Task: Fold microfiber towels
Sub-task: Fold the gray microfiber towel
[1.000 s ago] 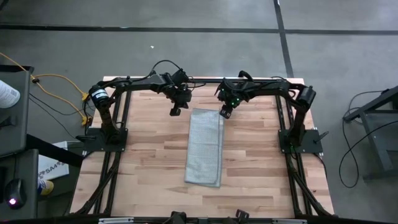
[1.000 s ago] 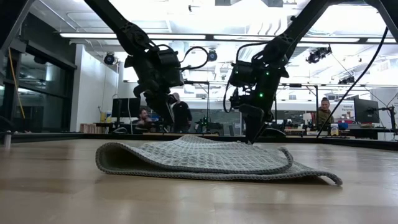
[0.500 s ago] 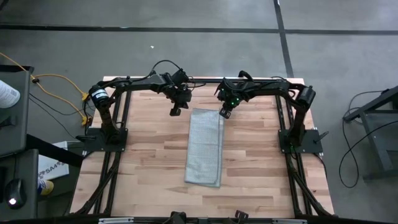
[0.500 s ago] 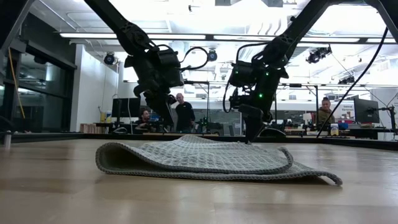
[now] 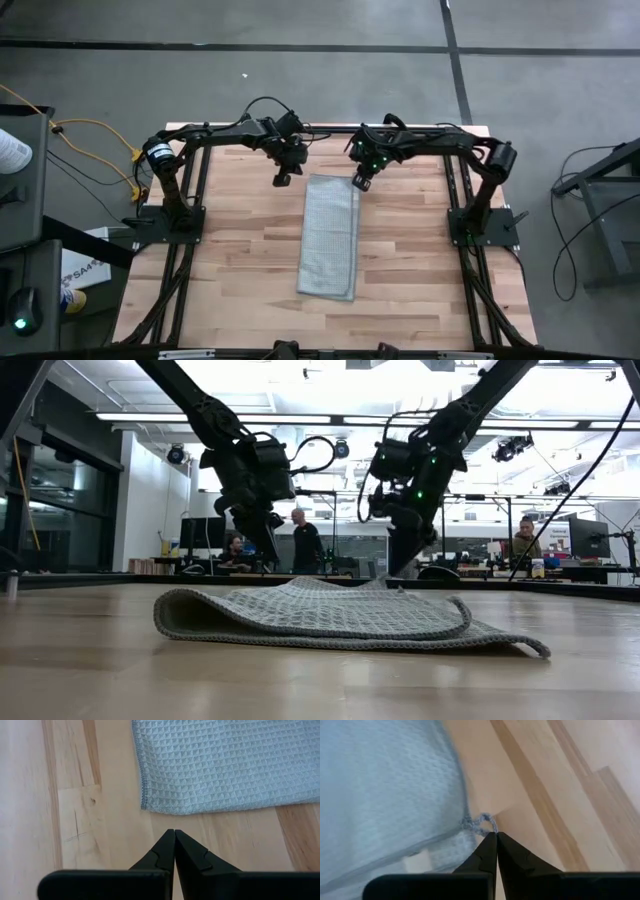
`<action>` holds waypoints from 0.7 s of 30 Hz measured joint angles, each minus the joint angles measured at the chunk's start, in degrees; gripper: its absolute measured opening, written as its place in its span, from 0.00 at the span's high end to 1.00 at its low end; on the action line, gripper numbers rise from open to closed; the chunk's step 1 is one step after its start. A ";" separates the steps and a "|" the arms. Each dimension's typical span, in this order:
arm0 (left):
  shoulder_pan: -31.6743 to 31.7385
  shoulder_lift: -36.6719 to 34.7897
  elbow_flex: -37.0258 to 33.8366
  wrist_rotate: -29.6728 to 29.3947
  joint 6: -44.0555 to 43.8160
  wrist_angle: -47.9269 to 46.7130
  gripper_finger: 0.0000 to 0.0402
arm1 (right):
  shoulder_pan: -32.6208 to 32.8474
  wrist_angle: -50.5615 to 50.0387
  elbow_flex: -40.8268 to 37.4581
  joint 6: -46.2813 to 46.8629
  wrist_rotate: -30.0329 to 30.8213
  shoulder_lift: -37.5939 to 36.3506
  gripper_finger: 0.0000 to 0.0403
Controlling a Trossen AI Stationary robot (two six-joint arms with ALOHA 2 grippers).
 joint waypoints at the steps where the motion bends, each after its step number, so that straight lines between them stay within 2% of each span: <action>1: 0.00 0.00 0.00 0.00 -0.02 -0.13 0.97 | 0.08 -0.29 0.00 0.06 -0.05 -0.48 0.99; 17: 0.00 0.00 0.00 -0.02 -0.50 -0.93 0.97 | 2.64 -7.25 0.07 1.86 7.80 -2.80 0.99; 21: -0.02 0.00 0.00 -0.02 -0.62 -0.95 0.97 | 3.04 -7.80 0.07 2.50 7.85 -2.81 0.99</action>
